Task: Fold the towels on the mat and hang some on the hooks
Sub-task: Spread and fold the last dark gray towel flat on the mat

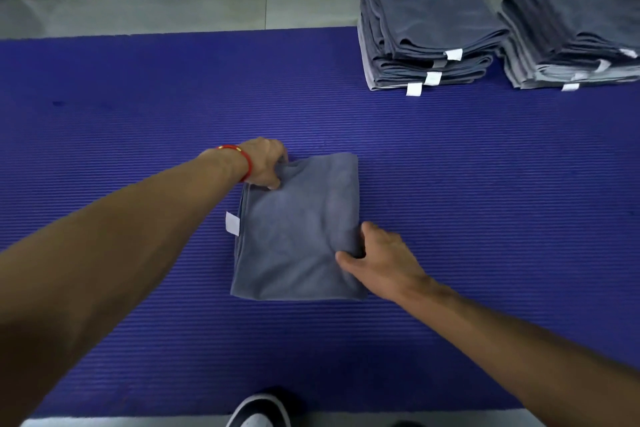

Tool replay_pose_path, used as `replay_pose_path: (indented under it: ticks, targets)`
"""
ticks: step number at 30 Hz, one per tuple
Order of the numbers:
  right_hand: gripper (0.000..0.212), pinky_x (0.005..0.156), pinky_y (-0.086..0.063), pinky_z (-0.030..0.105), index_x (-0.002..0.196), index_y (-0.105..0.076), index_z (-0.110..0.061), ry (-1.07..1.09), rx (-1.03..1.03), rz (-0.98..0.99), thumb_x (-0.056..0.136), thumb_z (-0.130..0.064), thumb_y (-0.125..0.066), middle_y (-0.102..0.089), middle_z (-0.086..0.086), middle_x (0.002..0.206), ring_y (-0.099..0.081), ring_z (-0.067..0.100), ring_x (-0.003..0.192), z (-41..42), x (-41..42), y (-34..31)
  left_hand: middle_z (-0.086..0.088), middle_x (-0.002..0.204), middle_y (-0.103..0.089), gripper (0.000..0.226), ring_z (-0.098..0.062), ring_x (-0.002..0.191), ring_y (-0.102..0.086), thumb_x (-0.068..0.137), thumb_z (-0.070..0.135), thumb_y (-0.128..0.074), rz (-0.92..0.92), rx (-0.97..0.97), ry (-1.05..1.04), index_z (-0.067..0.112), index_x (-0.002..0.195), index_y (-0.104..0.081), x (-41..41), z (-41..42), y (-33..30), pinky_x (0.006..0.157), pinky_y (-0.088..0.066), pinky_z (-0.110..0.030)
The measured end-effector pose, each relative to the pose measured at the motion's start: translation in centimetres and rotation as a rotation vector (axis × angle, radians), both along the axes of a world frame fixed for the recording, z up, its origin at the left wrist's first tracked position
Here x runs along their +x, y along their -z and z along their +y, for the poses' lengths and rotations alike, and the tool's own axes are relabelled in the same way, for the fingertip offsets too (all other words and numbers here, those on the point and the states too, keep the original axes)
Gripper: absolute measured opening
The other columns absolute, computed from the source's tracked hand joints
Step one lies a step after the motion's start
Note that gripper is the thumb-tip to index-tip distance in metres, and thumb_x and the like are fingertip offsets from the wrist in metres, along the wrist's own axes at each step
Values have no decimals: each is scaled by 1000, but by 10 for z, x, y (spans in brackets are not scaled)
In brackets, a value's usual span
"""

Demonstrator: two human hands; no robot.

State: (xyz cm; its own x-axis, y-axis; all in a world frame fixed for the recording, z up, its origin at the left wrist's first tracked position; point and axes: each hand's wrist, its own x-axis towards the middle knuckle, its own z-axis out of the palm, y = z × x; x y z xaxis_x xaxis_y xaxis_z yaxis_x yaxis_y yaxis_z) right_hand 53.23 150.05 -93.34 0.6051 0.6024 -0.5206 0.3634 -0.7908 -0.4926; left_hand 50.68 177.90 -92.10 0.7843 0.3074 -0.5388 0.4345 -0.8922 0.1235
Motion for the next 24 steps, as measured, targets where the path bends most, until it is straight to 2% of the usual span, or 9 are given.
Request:
replay_pose_path:
  ticks: [2, 4, 6, 8, 12, 15, 18, 21, 24]
  targets:
    - [34, 68, -45, 33, 96, -54, -17, 71, 37, 60, 83, -43, -71, -65, -4, 93, -62, 19, 85, -2, 12, -15, -3, 98, -68, 33, -24, 95, -62, 74, 26, -80, 10, -130, -148, 17, 104, -69, -7, 2, -8, 77, -48, -31]
    - [27, 64, -45, 30, 94, -59, -22, 192, 135, 110, 80, -39, -74, -67, -6, 92, -63, 14, 83, -5, 37, -31, -10, 96, -74, 38, -24, 90, -66, 64, 29, -83, -52, -463, -412, 12, 96, -71, -25, 5, -13, 82, -54, -39]
    - [24, 67, -50, 27, 93, -63, -25, 409, 315, 113, 80, -37, -79, -69, -7, 93, -65, 10, 85, -5, 77, -43, -11, 104, -76, 34, -24, 92, -69, 74, 19, -83, -156, -820, -695, 8, 104, -71, -47, -3, -9, 82, -56, -36]
    - [35, 74, -55, 29, 101, -62, -26, 569, 458, 98, 79, -41, -84, -69, -6, 100, -67, 11, 89, -8, 120, -43, -8, 102, -76, 28, -20, 91, -70, 83, 18, -79, -232, -965, -830, 10, 108, -68, -65, -23, 6, 75, -58, -28]
    - [44, 76, -60, 37, 107, -60, -19, 560, 278, 204, 81, -48, -81, -72, 1, 104, -70, 16, 88, -21, 139, -2, -13, 96, -74, 29, -21, 87, -68, 88, 13, -76, -315, -912, -931, 2, 112, -66, -84, -64, 37, 73, -58, -28]
    - [48, 74, -56, 33, 109, -63, -17, 500, 156, 60, 80, -52, -78, -71, -3, 102, -67, 15, 87, -35, 109, 28, -11, 94, -76, 32, -20, 85, -70, 89, 20, -77, -329, -868, -923, 3, 115, -68, -83, -68, 38, 79, -57, -33]
    - [53, 76, -60, 36, 108, -68, -17, 561, 165, 104, 76, -58, -76, -73, -1, 101, -70, 18, 88, -42, 86, 32, -9, 99, -78, 32, -20, 92, -73, 89, 25, -76, -325, -873, -881, 4, 113, -70, -72, -72, 28, 84, -59, -35]
    - [39, 65, -60, 31, 111, -69, -13, 669, 287, 388, 87, -43, -78, -75, 2, 104, -72, 18, 90, -43, 76, 20, -12, 106, -76, 27, -27, 99, -74, 90, 16, -75, -263, -916, -953, 3, 113, -70, -56, -75, 15, 75, -61, -36]
    - [29, 74, -62, 36, 115, -69, -8, 779, 459, 652, 93, -27, -75, -76, 6, 110, -73, 22, 99, -45, 76, 0, -9, 94, -75, 17, -23, 76, -73, 90, 10, -72, -125, -1052, -1087, 6, 106, -67, -41, -76, -6, 63, -58, -37]
